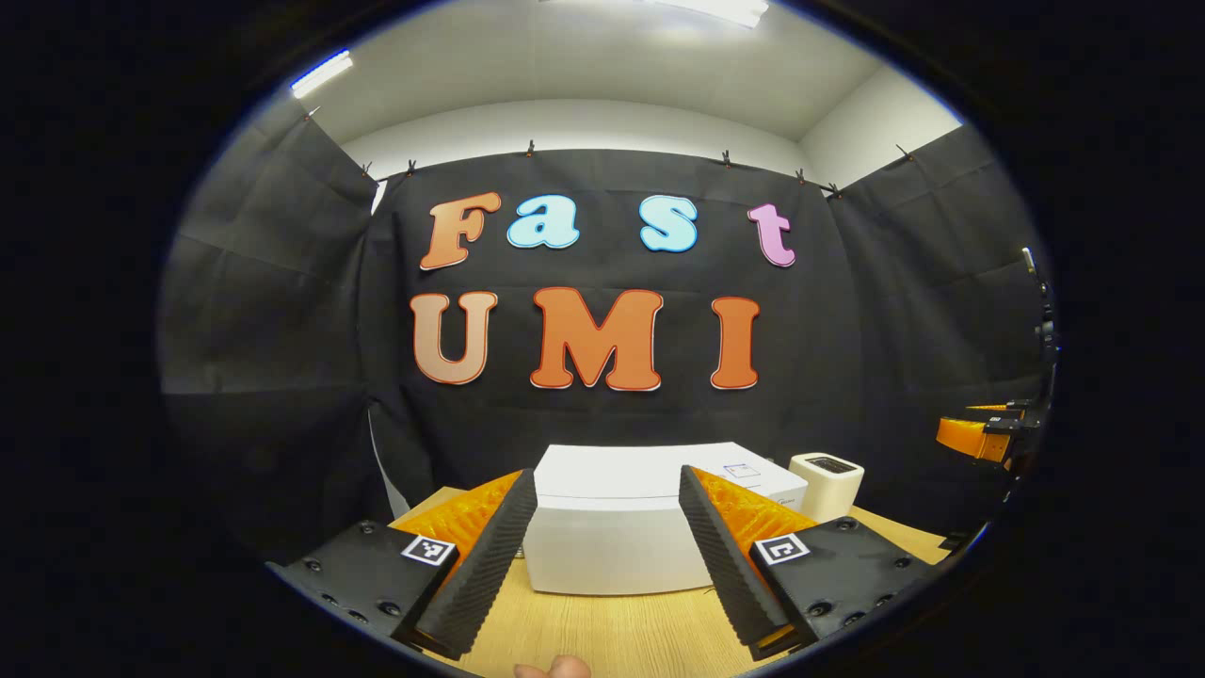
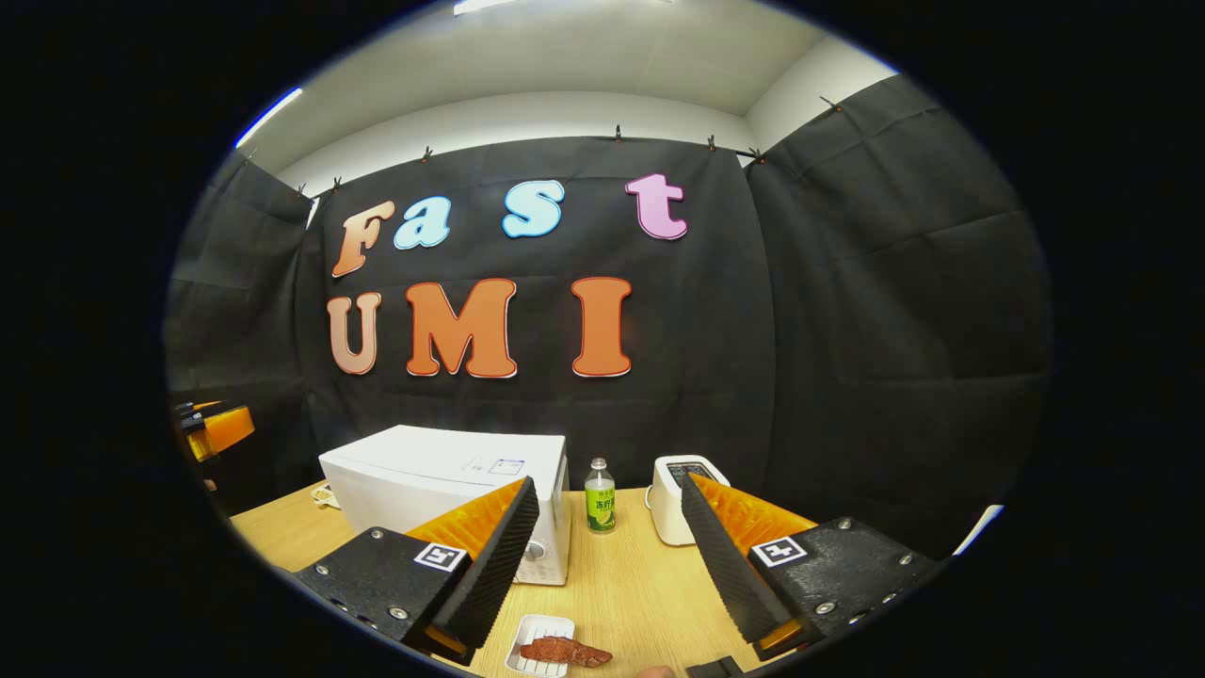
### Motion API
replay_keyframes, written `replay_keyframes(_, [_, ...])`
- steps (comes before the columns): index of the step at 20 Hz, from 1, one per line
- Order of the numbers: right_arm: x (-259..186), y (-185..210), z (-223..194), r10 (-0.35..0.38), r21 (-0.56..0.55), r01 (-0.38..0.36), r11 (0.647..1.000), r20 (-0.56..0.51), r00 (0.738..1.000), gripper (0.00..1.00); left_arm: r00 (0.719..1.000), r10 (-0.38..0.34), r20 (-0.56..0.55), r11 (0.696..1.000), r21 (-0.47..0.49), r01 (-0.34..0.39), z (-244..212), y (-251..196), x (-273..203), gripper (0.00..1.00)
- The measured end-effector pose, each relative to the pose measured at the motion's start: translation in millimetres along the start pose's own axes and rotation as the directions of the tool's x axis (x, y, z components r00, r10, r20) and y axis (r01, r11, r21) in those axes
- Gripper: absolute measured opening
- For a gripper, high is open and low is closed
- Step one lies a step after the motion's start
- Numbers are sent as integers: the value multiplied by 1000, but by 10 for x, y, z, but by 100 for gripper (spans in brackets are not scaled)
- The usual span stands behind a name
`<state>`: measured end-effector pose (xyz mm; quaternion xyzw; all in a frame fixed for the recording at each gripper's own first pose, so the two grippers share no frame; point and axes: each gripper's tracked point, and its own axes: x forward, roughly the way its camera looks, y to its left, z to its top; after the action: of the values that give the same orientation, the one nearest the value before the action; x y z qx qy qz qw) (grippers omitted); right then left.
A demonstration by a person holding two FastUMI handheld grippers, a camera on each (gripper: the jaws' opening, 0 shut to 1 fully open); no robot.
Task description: Open the microwave oven with the left hand, put the food in, and close the microwave oven.
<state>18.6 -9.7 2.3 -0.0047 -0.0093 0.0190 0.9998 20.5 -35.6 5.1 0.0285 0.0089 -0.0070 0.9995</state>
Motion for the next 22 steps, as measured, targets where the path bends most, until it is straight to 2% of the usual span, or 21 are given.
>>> replay_keyframes(3, [17,-51,-51,-10,-8,10,1000,0,1000,94,1000,-25,-9,1000,6,25,-163,-266,84,99])
replay_keyframes(9, [34,-118,-157,-9,-5,9,1000,-11,1000,94,992,-121,-30,993,-5,121,-662,-975,325,100])
replay_keyframes(14, [40,-240,-213,-19,-19,19,1000,-10,1000,94,983,-163,-85,987,-5,163,-1158,-1459,617,100])
replay_keyframes(22, [217,-591,-551,-68,-25,67,997,-51,996,94,972,-155,-174,988,-35,152,-1913,-1793,1166,100])
